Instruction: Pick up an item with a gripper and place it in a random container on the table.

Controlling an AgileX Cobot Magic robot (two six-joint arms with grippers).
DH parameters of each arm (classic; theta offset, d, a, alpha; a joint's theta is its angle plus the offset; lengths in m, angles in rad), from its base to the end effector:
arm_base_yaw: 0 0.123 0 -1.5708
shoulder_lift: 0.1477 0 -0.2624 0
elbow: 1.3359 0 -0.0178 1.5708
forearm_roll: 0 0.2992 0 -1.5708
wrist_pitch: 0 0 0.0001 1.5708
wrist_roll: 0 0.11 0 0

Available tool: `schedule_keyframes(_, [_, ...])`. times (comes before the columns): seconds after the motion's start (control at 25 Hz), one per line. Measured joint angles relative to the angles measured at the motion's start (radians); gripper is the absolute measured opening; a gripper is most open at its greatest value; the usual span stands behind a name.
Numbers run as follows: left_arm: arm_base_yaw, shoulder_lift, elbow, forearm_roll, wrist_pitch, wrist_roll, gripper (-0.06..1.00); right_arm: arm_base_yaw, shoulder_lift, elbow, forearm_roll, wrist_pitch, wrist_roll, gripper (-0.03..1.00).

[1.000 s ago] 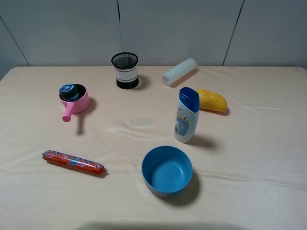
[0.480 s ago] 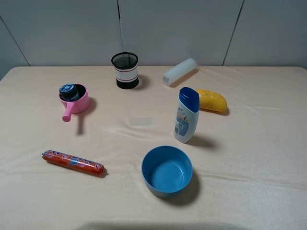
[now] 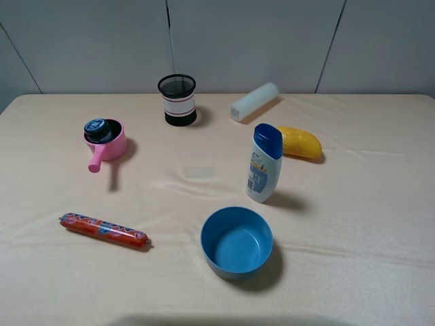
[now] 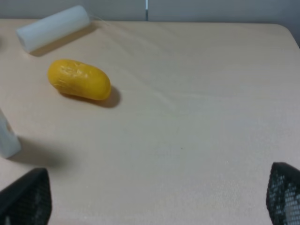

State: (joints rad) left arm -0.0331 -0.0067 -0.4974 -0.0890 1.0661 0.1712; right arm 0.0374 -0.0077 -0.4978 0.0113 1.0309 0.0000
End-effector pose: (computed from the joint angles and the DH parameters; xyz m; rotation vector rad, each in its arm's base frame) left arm 0.0759 -0.0111 0.2914 0.2129 2.0313 -0.0202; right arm 0.0779 0.0040 0.2948 -0.0379 2.0088 0.0373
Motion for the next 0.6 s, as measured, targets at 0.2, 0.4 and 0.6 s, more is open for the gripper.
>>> schedule_keyframes(0.2, [0.000,0.000,0.000,0.000,0.000,0.000,0.99,0.000,0.000,0.000,0.000,0.000,0.000,0.69])
schedule_keyframes(0.4, [0.000,0.000,0.000,0.001,0.000,0.000,0.99,0.000,0.000,0.000,0.000,0.000,0.000,0.69])
schedule_keyframes(0.6, [0.000,0.000,0.000,0.001,0.000,0.000,0.99,0.000,0.000,0.000,0.000,0.000,0.000,0.69])
